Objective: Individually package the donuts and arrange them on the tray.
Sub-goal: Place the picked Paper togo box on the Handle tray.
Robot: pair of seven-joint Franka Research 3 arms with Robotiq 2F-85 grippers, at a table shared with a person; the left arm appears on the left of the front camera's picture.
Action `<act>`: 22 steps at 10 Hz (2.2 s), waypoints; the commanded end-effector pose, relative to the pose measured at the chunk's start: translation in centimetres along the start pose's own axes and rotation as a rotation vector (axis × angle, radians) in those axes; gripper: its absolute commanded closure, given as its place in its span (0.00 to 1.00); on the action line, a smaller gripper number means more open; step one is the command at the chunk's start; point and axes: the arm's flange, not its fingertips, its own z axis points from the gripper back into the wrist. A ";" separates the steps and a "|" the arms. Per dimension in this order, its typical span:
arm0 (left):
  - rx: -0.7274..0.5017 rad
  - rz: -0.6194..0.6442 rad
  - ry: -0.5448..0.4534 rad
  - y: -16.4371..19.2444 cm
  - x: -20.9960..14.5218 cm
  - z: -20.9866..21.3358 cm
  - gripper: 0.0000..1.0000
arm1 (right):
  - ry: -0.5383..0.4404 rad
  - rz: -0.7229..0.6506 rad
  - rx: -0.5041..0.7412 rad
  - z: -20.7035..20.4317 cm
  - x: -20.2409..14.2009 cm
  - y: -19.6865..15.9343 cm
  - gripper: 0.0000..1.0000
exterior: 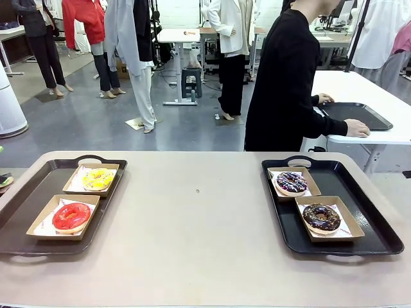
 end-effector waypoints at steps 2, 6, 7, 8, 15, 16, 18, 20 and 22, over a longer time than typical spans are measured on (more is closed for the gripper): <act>-0.007 -0.013 -0.001 -0.1 -0.1 0.2 0.00 | 0.020 0.064 0.004 -0.5 0.4 0.3 0.00; -0.007 -0.013 -0.001 -0.1 -0.1 0.2 0.00 | -0.001 0.003 -0.002 0.2 0.3 -0.2 0.00; -0.007 -0.013 -0.001 -0.1 -0.1 0.2 0.00 | -0.001 0.003 -0.002 0.2 0.3 -0.2 0.00; -0.007 -0.013 -0.001 -0.1 -0.1 0.2 0.00 | -0.001 0.003 -0.002 0.2 0.3 -0.2 0.00; -0.007 -0.013 -0.001 -0.1 -0.1 0.2 0.00 | -0.001 0.003 -0.002 0.2 0.3 -0.2 0.00; -0.007 -0.013 -0.001 -0.1 -0.1 0.2 0.00 | -0.001 0.003 -0.002 0.2 0.3 -0.2 0.00; -0.007 -0.013 -0.001 -0.1 -0.1 0.2 0.00 | -0.001 0.003 -0.002 0.2 0.3 -0.2 0.00; -0.007 -0.013 -0.001 -0.1 -0.1 0.2 0.00 | -0.001 0.003 -0.002 0.2 0.3 -0.2 0.00; -0.007 -0.013 -0.001 -0.1 -0.1 0.2 0.00 | -0.001 0.003 -0.002 0.2 0.3 -0.2 0.00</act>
